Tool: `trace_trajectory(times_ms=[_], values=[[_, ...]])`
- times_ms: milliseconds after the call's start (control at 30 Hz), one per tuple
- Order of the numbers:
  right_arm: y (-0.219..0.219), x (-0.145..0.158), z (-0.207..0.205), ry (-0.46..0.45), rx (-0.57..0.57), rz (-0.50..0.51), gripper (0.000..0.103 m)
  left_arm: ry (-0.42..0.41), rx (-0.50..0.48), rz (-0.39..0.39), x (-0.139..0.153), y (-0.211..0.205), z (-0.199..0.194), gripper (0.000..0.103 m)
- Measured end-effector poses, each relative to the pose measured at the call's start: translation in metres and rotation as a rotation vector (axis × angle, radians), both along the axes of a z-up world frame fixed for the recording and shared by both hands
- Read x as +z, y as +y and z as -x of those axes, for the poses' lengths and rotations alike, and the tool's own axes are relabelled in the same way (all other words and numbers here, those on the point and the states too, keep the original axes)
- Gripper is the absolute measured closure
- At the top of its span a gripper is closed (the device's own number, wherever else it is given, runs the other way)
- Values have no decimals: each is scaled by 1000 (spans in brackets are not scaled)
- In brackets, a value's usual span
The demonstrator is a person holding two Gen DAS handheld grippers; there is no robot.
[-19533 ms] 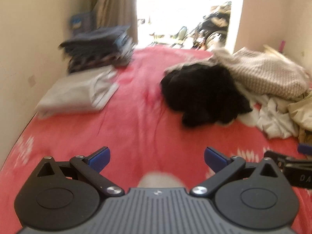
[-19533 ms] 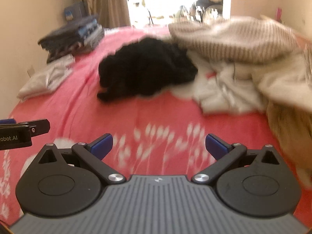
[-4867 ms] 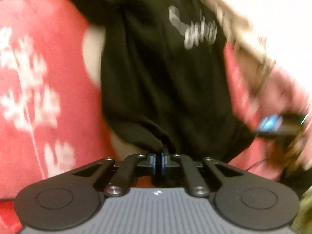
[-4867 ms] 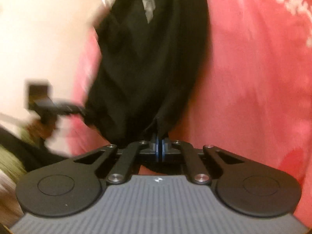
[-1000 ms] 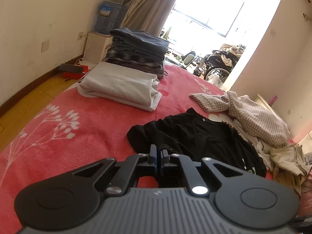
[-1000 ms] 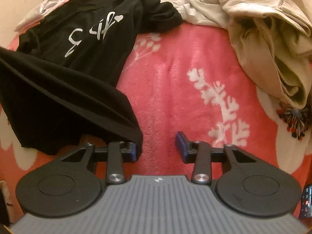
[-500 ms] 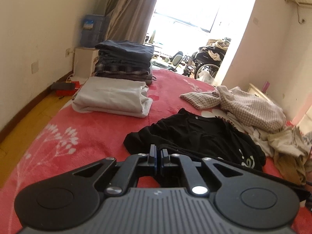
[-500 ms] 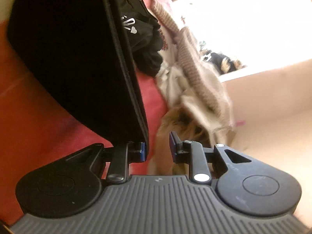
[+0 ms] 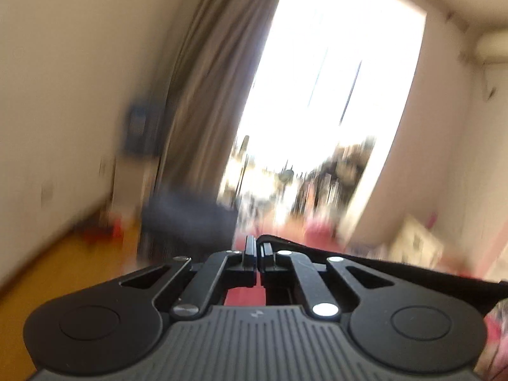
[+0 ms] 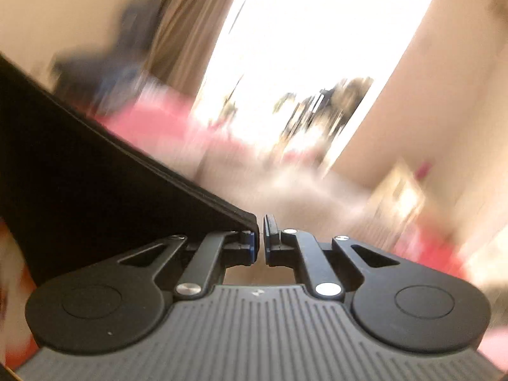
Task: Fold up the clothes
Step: 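Lift the sweatshirt high with both grippers to hang it open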
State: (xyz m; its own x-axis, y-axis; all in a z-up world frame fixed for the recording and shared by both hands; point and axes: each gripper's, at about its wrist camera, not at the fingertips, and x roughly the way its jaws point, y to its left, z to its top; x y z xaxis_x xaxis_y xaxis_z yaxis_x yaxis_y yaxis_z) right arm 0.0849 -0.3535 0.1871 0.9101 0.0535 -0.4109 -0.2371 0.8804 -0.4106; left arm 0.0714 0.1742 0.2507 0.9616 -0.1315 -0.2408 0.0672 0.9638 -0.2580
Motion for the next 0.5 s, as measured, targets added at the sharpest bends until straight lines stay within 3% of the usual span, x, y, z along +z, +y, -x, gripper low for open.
trace_trajectory(times_ms=[100, 200, 333, 500], values=[[6, 90, 11, -262, 15, -31, 99, -153, -17, -22, 70, -1, 26, 100], [2, 129, 41, -400, 29, -38, 99, -219, -40, -40, 96, -1, 62, 100], [-13, 122, 80, -432, 47, -39, 99, -176, -72, -48, 79, 0, 106, 100], [-22, 50, 112, -266, 87, 0, 99, 26, -110, -43, 2, 7, 144, 100]])
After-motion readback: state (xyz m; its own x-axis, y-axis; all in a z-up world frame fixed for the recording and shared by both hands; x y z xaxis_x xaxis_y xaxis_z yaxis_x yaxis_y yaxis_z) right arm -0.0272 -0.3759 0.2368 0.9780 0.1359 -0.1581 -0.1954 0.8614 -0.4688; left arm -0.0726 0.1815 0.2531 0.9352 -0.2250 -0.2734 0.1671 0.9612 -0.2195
